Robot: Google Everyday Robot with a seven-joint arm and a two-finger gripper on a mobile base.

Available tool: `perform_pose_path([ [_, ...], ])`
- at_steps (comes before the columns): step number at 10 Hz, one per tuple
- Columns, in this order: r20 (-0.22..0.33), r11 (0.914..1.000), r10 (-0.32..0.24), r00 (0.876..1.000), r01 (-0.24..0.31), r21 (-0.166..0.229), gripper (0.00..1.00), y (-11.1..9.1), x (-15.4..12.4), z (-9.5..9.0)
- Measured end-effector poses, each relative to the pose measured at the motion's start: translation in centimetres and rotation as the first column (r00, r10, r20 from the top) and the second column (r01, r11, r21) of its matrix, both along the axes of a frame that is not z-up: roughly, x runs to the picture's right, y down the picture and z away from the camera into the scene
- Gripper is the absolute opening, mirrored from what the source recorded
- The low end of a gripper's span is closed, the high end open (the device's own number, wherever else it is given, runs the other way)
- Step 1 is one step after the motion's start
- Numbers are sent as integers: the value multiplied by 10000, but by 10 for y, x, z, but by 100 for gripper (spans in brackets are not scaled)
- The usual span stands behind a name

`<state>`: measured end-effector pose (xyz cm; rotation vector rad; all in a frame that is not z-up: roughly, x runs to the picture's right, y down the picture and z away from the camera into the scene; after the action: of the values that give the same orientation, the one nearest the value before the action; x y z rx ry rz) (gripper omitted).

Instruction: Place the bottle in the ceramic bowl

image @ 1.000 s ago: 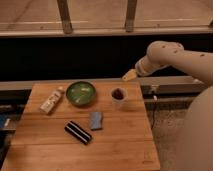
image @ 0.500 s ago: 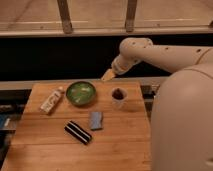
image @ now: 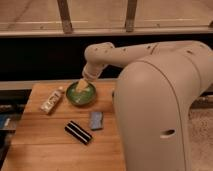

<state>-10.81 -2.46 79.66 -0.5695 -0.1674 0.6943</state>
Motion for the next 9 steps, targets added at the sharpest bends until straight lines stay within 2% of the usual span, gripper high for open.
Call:
perform_pose_path([
  [5,-136,9999,140,9998,-139,38,80,0,6,-1],
  [7,-886,9925,1221,9886,-1216,110,80,-2,33,-4],
  [8,-1258,9820,1877,9741,-1888,38,80,1,48,-5],
  [9,-1482,9749,2211,9639,-2227,59,80,2,58,-7],
])
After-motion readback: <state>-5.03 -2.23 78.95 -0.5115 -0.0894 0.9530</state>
